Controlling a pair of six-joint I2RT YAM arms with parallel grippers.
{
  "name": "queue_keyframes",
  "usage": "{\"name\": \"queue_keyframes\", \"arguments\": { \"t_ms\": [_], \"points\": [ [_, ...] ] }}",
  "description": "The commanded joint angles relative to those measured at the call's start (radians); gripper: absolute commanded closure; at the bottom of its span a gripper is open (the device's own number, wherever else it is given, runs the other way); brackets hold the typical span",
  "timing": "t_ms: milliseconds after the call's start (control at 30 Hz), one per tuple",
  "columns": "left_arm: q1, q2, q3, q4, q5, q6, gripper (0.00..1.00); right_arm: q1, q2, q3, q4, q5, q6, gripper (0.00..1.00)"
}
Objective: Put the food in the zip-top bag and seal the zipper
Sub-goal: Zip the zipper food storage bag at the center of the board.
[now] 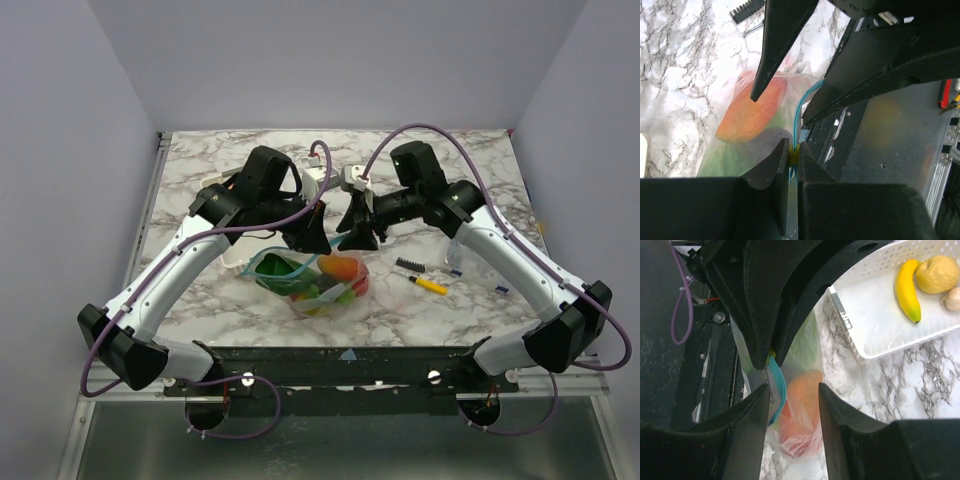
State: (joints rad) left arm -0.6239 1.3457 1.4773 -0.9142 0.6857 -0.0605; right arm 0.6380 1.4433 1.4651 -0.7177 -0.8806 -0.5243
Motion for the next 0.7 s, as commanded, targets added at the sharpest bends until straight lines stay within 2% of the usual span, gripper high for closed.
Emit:
{"name": "queue_keyframes", "arguments": {
  "t_ms": [0, 233, 567, 667],
  "points": [
    [-0.016, -0.012, 0.019, 0.095, 0.054, 0.003, 1.0, 0.02, -0.062, -0.101, 0.117, 0.061, 0.045, 0.51],
    [-0.016, -0.001, 0.023, 0.081, 0.049, 0.007, 1.0, 0.02, -0.138, -0.169, 0.206, 0.066, 0.065, 0.5],
    [-0.015, 0.007, 0.039, 0.07, 0.05, 0.007, 1.0, 0.056, -0.082, -0.063, 0.066, 0.108, -0.043, 0.55],
    [-0.015, 0.013, 0.044, 0.065, 0.05, 0.01, 1.0, 0.068, -0.084, -0.056, 0.054, 0.121, -0.068, 0.6]
  ]
}}
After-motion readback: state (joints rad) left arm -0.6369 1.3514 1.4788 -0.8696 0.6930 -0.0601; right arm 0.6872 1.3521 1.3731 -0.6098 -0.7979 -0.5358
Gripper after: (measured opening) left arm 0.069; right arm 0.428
